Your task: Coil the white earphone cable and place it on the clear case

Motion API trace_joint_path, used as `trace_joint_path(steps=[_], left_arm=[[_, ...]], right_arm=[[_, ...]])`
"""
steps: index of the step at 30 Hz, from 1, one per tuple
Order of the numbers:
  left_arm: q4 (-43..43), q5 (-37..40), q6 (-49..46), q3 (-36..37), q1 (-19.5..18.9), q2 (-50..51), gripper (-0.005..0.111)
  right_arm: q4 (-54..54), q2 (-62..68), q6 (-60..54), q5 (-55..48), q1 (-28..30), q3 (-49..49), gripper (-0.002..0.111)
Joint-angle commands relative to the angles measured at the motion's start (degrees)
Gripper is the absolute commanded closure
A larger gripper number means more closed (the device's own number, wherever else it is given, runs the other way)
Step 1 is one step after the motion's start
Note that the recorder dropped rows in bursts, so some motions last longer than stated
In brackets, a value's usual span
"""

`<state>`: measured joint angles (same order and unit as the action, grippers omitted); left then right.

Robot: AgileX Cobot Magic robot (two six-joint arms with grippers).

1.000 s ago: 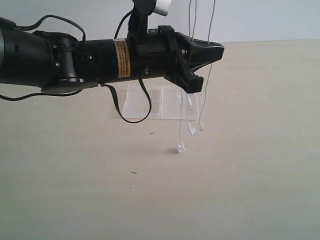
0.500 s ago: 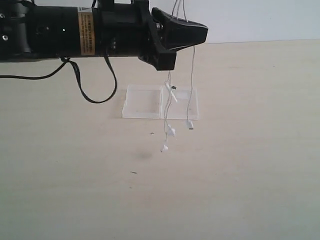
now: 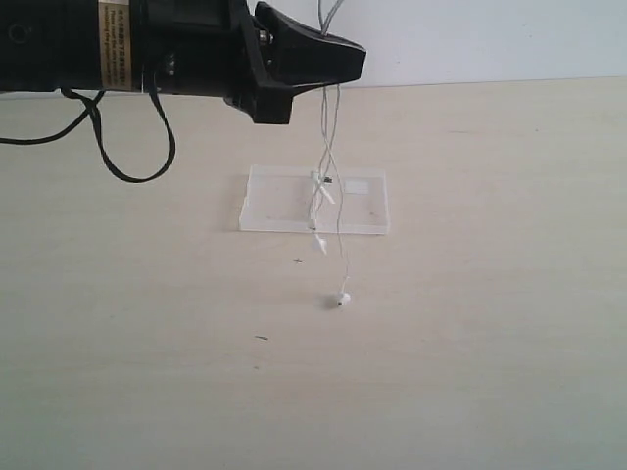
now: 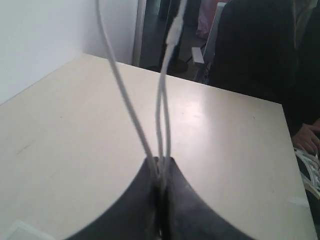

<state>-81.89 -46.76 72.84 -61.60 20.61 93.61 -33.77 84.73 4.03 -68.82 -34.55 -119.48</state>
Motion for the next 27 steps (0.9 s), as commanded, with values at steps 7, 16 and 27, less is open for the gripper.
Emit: trace_joint_path(steps=[7,16,27], left_arm=[[-1.9,-0.1,-0.5,0.1,-0.1,0.6,0.1],[5.2,-1.5,-6.3,0.1,0.2,3.6,0.04],[20.5,-3.0,-25.8,0.1,5.6,11.7,0.022]], right_arm=[[2.4,-2.3,-2.5,5.7,-0.1,0.1,0.108],[11.2,-2.2,-7.1,7.6,-0.1,0.1,0.108],[11.4,-4.0,-7.4,8.4,-0.1,0.1,0.108]])
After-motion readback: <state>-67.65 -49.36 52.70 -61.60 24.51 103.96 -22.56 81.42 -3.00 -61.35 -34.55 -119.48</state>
